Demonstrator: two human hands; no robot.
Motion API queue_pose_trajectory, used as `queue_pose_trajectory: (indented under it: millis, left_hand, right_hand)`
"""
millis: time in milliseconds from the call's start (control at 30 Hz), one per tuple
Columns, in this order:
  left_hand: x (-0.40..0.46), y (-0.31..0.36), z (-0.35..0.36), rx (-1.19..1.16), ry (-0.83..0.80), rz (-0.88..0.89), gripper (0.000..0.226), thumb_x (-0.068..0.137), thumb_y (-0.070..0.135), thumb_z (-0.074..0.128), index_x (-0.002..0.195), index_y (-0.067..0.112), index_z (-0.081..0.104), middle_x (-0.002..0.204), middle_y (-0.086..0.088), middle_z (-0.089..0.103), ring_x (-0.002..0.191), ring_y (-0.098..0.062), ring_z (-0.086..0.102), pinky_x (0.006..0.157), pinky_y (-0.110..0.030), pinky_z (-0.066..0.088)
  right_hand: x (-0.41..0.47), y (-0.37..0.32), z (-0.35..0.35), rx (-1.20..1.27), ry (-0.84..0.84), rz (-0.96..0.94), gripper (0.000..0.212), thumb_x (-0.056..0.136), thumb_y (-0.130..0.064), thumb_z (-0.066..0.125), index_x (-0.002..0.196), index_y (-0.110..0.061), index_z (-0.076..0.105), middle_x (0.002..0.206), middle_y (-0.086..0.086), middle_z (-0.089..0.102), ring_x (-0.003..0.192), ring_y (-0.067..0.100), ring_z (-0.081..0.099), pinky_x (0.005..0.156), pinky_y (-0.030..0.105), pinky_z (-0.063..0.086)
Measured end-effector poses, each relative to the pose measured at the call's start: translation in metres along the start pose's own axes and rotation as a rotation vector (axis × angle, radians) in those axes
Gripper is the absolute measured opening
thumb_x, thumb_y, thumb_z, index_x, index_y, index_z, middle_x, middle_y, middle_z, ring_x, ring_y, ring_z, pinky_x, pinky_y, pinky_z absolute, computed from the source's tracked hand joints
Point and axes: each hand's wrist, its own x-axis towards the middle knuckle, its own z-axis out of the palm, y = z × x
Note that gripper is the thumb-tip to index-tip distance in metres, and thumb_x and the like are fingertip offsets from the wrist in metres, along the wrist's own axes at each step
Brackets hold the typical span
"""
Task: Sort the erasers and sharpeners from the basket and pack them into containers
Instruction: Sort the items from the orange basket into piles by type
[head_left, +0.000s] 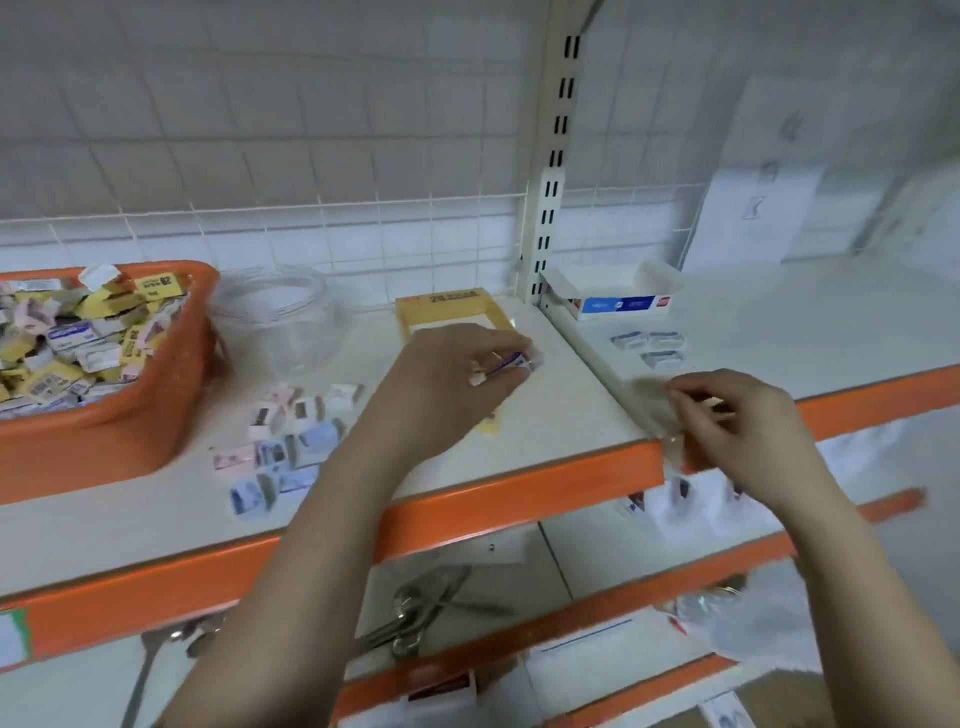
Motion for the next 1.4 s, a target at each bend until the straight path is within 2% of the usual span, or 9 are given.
queue_pose_trajectory:
  millis: [200, 400, 567, 867, 1000, 1067, 1133, 1233, 1400]
  left_hand:
    - [0.063, 0.034, 0.086, 0.041, -0.049, 0.061, 0.020, 0.086, 0.019, 0.065, 0.103, 0.027, 0.071, 0.093, 0.016, 0.065, 0.083, 0.004, 0.057, 0.070, -0.002, 0.037]
    - [0.107, 0.036, 0.133, 0.198, -0.114, 0.012, 0.028, 0.087, 0.020, 0.064, 0.114, 0.018, 0.067, 0.103, 0.007, 0.064, 0.077, 0.002, 0.049, 0.067, 0.003, 0.032]
    - [0.127, 0.023, 0.158, 0.308, -0.200, -0.103, 0.030, 0.086, 0.017, 0.064, 0.116, 0.020, 0.065, 0.116, 0.002, 0.064, 0.099, -0.007, 0.056, 0.088, -0.019, 0.041]
    - [0.133, 0.020, 0.173, 0.315, -0.101, -0.159, 0.025, 0.089, 0.025, 0.060, 0.113, 0.021, 0.066, 0.108, 0.005, 0.064, 0.086, -0.006, 0.052, 0.084, -0.023, 0.044]
    - [0.131, 0.018, 0.170, 0.328, -0.059, -0.181, 0.024, 0.089, 0.030, 0.059, 0.110, 0.021, 0.067, 0.102, 0.008, 0.063, 0.085, -0.007, 0.053, 0.080, -0.024, 0.045]
    - [0.128, 0.018, 0.163, 0.308, -0.052, -0.163, 0.021, 0.090, 0.028, 0.057, 0.105, 0.020, 0.069, 0.101, 0.006, 0.065, 0.086, -0.008, 0.054, 0.081, -0.027, 0.047]
    - [0.125, 0.018, 0.150, 0.285, -0.034, -0.142, 0.020, 0.091, 0.024, 0.055, 0.102, 0.018, 0.070, 0.101, 0.003, 0.067, 0.085, -0.008, 0.054, 0.082, -0.027, 0.047]
    - [0.117, 0.020, 0.119, 0.266, 0.012, -0.123, 0.021, 0.091, 0.022, 0.054, 0.104, 0.019, 0.071, 0.102, 0.004, 0.068, 0.081, -0.006, 0.055, 0.076, -0.020, 0.042]
    - [0.086, 0.024, 0.031, 0.251, 0.115, -0.064, 0.019, 0.090, 0.023, 0.056, 0.101, 0.025, 0.071, 0.094, 0.009, 0.068, 0.082, -0.006, 0.059, 0.080, -0.022, 0.046]
  right_hand:
    - [0.009, 0.085, -0.028, -0.029, 0.006, -0.188, 0.026, 0.088, -0.035, 0.056, 0.092, -0.015, 0.073, 0.090, -0.020, 0.063, 0.089, 0.001, 0.058, 0.085, 0.010, 0.040]
    - [0.013, 0.120, -0.014, -0.069, 0.109, -0.301, 0.032, 0.095, -0.031, 0.049, 0.086, -0.013, 0.073, 0.091, -0.004, 0.072, 0.089, 0.016, 0.066, 0.079, 0.040, 0.049]
    - [0.013, 0.121, -0.006, -0.046, 0.201, -0.274, 0.033, 0.093, -0.033, 0.048, 0.081, -0.016, 0.073, 0.088, -0.005, 0.070, 0.082, 0.016, 0.064, 0.077, 0.038, 0.046]
    - [0.013, 0.122, -0.002, -0.032, 0.227, -0.275, 0.032, 0.091, -0.032, 0.047, 0.079, -0.016, 0.072, 0.085, -0.005, 0.069, 0.078, 0.012, 0.060, 0.076, 0.027, 0.037]
    - [0.015, 0.115, -0.002, 0.017, 0.242, -0.215, 0.030, 0.089, -0.029, 0.047, 0.066, -0.024, 0.067, 0.074, -0.013, 0.065, 0.069, 0.007, 0.057, 0.072, 0.033, 0.041]
    - [0.018, 0.105, 0.000, 0.033, 0.250, -0.179, 0.034, 0.088, -0.028, 0.046, 0.056, -0.038, 0.045, 0.054, -0.020, 0.047, 0.056, -0.001, 0.045, 0.064, 0.031, 0.036]
    - [0.019, 0.096, 0.002, 0.050, 0.269, -0.152, 0.033, 0.088, -0.031, 0.044, 0.055, -0.032, 0.042, 0.048, -0.018, 0.038, 0.050, 0.000, 0.040, 0.061, 0.030, 0.035]
    - [0.025, 0.080, 0.006, 0.083, 0.246, -0.139, 0.045, 0.090, -0.035, 0.042, 0.061, -0.006, 0.060, 0.053, 0.000, 0.055, 0.052, 0.019, 0.051, 0.054, 0.037, 0.042]
    - [0.037, 0.012, 0.020, 0.122, 0.216, -0.147, 0.048, 0.090, -0.039, 0.043, 0.065, -0.002, 0.062, 0.061, 0.009, 0.062, 0.060, 0.024, 0.057, 0.061, 0.039, 0.043]
